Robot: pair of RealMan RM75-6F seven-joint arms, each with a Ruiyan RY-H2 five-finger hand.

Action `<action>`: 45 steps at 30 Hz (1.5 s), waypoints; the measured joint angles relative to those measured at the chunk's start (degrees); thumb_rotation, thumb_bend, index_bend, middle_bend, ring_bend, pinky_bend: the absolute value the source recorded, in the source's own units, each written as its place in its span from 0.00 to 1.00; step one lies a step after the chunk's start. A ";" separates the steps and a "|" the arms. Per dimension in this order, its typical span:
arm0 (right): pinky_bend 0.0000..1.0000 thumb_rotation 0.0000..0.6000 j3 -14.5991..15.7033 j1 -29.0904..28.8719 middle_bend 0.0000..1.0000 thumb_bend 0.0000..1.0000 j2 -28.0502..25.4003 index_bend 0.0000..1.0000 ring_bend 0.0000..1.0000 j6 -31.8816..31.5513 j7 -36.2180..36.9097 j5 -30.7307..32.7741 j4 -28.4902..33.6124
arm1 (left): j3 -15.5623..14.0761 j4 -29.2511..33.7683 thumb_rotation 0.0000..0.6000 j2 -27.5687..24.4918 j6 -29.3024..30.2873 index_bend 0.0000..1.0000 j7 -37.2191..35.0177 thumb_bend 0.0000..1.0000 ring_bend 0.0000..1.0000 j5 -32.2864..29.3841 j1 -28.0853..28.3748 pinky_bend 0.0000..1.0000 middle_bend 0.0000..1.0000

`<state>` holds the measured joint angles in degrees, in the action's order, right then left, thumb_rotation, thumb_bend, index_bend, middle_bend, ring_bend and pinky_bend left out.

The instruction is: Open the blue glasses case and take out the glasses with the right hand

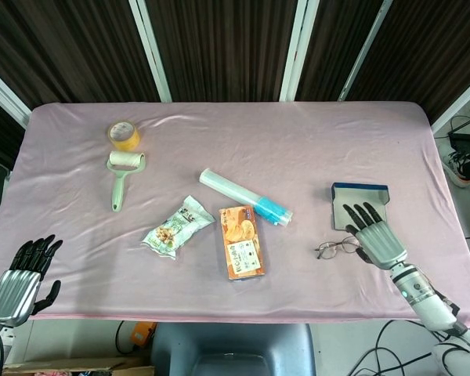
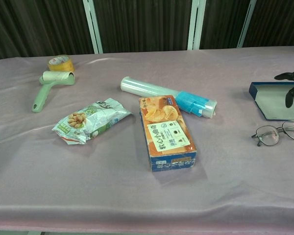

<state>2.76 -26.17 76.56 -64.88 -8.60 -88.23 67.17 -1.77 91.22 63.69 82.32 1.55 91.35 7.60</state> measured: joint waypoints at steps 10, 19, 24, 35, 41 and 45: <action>0.00 1.00 -0.22 -1.01 0.01 0.51 3.80 0.55 0.00 3.31 1.69 0.24 -4.35 | -0.01 0.07 1.00 -0.02 -0.01 0.00 0.06 0.43 0.00 -0.04 -0.03 0.07 0.00; 0.00 1.00 -0.78 -2.26 0.01 0.55 7.43 0.58 0.00 6.09 3.06 0.63 -8.49 | 0.07 -0.11 1.00 -0.26 0.21 0.00 -0.70 0.43 0.00 0.00 -0.11 0.07 0.00; 0.00 1.00 -0.77 -2.49 0.01 0.55 8.20 0.61 0.00 6.35 3.61 0.36 -9.16 | 0.04 -0.11 1.00 -0.29 0.33 0.00 -0.76 0.43 0.00 0.05 -0.19 0.07 0.00; 0.00 1.00 -0.77 -2.50 0.04 0.62 9.03 0.70 0.00 5.98 4.31 -0.09 -10.09 | 0.04 -0.12 1.00 -0.27 0.11 0.00 -0.72 0.43 0.00 0.04 -0.11 0.07 0.00; 0.00 1.00 -0.78 -2.44 0.05 0.70 8.77 0.72 0.00 5.47 4.13 -0.38 -9.46 | -0.03 -0.08 1.00 -0.28 0.14 0.00 -0.66 0.43 0.00 0.20 -0.13 0.07 0.00; 0.00 1.00 -0.74 -2.43 0.05 0.73 8.48 0.73 0.00 5.04 3.91 -0.72 -8.52 | -0.05 -0.09 1.00 -0.30 0.22 0.00 -0.74 0.43 0.00 0.27 -0.15 0.07 0.00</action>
<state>2.01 -28.59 85.04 -59.85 -4.68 -88.95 58.65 -1.82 91.12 63.39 82.54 0.81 91.62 7.44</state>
